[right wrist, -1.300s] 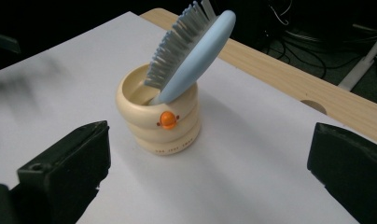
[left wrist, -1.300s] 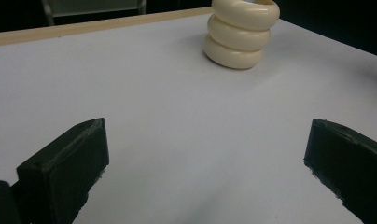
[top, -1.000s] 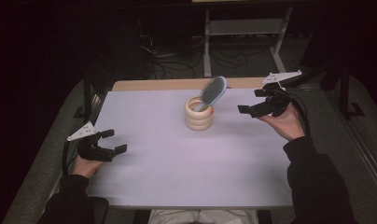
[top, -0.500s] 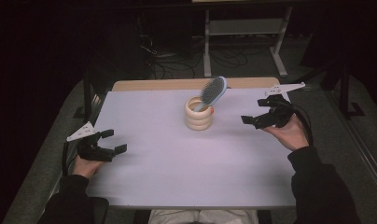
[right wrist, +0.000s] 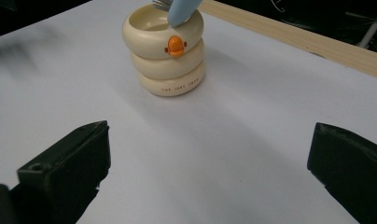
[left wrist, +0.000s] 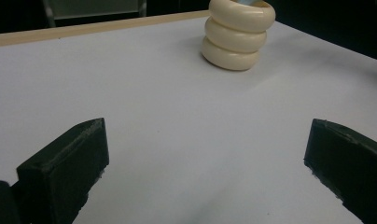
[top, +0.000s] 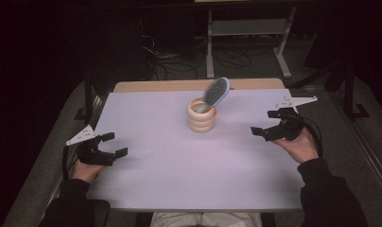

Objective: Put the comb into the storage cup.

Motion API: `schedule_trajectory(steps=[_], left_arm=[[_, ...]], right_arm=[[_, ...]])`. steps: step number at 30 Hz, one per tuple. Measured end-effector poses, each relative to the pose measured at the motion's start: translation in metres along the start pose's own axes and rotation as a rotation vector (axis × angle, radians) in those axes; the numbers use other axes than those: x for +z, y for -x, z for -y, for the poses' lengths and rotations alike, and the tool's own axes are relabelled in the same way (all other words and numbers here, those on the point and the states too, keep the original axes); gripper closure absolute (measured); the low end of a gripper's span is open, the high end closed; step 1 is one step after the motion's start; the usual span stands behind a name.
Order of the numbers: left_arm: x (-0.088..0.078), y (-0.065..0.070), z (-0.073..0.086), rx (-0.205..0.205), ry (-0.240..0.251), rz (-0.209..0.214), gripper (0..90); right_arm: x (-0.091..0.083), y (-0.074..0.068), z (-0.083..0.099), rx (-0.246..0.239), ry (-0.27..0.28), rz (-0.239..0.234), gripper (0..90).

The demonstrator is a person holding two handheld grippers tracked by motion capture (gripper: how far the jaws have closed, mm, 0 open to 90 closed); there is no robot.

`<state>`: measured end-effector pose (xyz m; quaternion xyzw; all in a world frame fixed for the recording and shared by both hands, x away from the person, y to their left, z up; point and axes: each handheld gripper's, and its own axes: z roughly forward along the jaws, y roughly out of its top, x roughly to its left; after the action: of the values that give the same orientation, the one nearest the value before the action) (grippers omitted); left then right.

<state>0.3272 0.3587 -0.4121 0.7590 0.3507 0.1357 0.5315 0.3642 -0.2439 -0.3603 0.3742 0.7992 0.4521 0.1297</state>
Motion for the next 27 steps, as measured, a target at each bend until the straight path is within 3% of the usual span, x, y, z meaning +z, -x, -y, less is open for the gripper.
schedule_trajectory(steps=[27], left_arm=[[0.000,0.002,0.000,0.009,0.000,-0.005,0.0]], right_arm=[[-0.028,-0.001,0.057,0.030,0.057,0.047,0.0]])
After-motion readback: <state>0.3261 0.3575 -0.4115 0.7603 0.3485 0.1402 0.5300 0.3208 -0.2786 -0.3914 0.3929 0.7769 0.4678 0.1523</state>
